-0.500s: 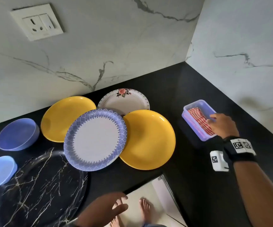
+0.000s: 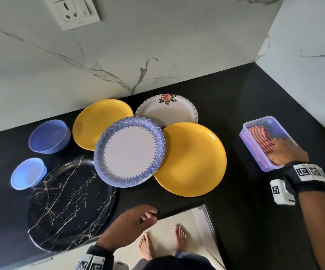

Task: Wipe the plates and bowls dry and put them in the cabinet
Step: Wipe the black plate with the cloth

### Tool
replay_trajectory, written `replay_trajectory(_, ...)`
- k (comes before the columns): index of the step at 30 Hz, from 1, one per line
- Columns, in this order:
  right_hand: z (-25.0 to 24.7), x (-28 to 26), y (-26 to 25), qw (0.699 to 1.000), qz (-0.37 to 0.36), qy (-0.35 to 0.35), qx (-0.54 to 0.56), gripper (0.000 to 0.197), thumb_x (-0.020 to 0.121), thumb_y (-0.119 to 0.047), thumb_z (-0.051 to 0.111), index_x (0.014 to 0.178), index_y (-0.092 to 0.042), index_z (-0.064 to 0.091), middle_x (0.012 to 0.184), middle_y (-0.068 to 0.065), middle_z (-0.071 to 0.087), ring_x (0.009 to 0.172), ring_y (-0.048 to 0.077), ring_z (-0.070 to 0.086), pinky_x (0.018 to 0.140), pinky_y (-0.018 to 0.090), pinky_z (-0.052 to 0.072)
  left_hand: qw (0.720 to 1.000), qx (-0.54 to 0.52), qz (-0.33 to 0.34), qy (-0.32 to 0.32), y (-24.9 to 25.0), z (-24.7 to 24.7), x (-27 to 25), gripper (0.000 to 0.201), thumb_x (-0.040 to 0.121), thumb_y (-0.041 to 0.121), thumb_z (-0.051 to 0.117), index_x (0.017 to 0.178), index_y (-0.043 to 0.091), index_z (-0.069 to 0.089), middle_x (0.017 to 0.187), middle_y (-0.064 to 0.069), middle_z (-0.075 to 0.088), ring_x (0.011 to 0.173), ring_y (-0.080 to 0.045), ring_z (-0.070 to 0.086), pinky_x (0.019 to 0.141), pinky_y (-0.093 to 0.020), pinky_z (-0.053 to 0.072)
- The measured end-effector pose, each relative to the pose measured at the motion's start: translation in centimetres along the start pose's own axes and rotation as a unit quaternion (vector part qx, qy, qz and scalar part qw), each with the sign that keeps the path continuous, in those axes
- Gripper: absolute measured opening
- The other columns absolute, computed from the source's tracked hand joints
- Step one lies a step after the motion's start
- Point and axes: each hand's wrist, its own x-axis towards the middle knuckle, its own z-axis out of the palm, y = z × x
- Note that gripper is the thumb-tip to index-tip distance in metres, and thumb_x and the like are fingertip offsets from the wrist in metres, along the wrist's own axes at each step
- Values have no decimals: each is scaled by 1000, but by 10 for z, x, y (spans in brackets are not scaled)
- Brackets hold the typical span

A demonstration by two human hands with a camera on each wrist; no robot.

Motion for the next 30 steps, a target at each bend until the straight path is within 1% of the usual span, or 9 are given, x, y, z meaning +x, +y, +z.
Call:
replay_trajectory(4,1,8,-9,1000,28,-2,-9,32,91,-37,62,116,-17,60,102,9,62,103,40,63,94,46,51,999,26,5,-19,7,6,7,15,102,46,61,116,49,59,112,20,69,102,11,62,98,-22,49)
replay_trajectory(10,10,15,-4,997,46,48,25,31,100,-34,54,108,-8,68,89,15,58,95,45,63,81,46,45,1000,-1,2,1,12,9,12,17,102,44,62,119,47,62,114,19,70,104,8,64,98,-23,50)
replay_trajectory(14,3,6,-3,992,34,92,76,34,102,-36,49,114,-9,65,105,26,66,96,48,63,84,47,47,1000,-14,0,9,8,9,12,22,102,42,62,124,42,65,117,18,70,106,8,63,96,-18,50)
replay_trajectory(16,-8,-2,-2,987,34,113,112,36,100,-37,45,124,-15,61,115,27,66,102,50,61,89,50,48,1000,-19,7,5,8,11,13,23,102,42,62,125,41,65,117,18,70,107,9,63,94,-15,49)
replay_trajectory(19,-24,-14,-7,973,24,138,182,48,94,-40,36,125,-13,60,119,26,65,104,48,61,90,48,48,1000,-28,9,-1,8,9,12,23,102,42,62,125,41,65,117,17,70,107,8,63,94,-16,49)
replay_trajectory(22,-38,-33,-22,954,-7,144,263,38,97,-41,44,116,-15,65,112,18,69,101,41,62,86,44,47,999,-32,11,-14,3,2,8,21,102,43,63,122,45,64,113,22,71,107,5,65,97,-23,52)
replay_trajectory(24,-46,-53,-40,928,-47,129,346,32,95,-53,57,100,-23,69,90,3,72,87,29,67,80,42,49,999,-44,17,-6,2,-6,7,20,102,41,64,121,44,65,112,23,71,105,3,66,97,-25,52)
replay_trajectory(27,-37,-83,-77,885,-131,57,443,25,84,-46,80,91,-25,70,68,2,68,60,22,61,63,37,48,998,-56,34,22,-3,-22,0,23,103,36,64,126,38,66,116,15,72,107,3,65,95,-17,50)
replay_trajectory(30,-16,-100,-115,888,-174,4,425,21,79,-34,83,93,-22,72,65,-2,69,57,19,60,54,30,49,996,-59,47,42,-7,-35,-7,25,103,35,64,128,35,67,118,14,71,109,4,64,92,-10,47)
